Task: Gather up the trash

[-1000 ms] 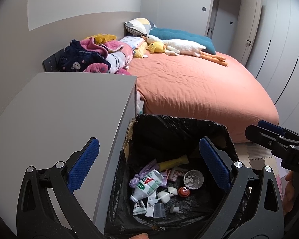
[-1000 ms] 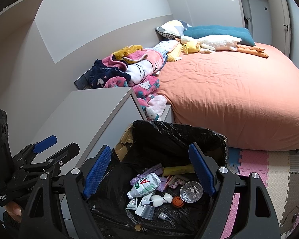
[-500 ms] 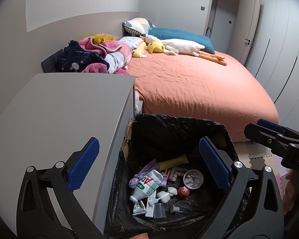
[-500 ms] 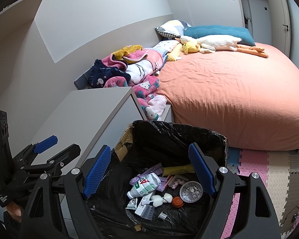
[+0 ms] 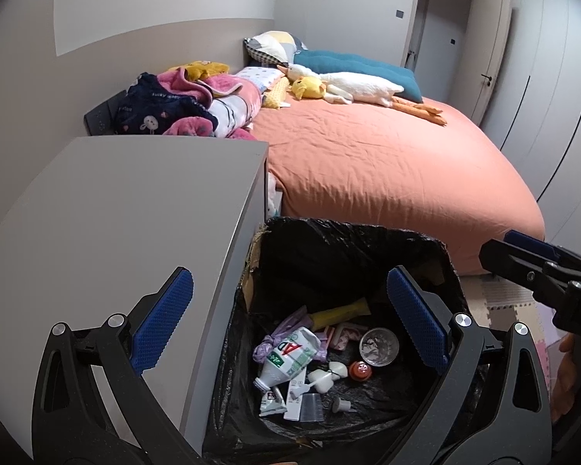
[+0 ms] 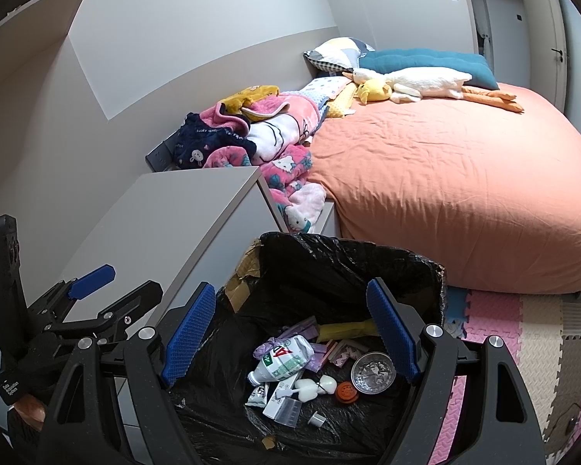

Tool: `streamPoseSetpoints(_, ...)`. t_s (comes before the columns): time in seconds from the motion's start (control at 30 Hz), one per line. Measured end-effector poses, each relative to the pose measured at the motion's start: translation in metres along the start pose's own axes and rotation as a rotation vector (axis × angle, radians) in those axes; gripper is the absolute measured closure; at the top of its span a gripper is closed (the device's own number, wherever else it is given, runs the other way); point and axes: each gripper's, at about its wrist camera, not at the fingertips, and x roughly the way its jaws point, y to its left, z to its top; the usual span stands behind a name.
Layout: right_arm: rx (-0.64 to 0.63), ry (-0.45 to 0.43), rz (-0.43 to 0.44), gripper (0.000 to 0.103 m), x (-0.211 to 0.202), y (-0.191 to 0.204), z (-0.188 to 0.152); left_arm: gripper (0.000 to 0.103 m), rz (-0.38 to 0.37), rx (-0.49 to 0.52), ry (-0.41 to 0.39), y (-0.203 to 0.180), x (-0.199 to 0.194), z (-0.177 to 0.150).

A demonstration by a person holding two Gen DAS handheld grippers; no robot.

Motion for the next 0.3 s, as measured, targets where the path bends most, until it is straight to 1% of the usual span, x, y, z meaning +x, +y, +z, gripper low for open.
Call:
streamPoseSetpoints(0.13,0.002,0.0,0.0,0.022,0.0002,0.0002,-0.0001,0.006,0.011,0.004,0.002,0.0014,0.001,0.0004)
streamPoseSetpoints(0.3,0.001,0.0,-0.001,0.022,0.0002,0.0002,-0.0001,0.006,0.006,0.01,0.016,-0.0004,0.0034,-0.0005)
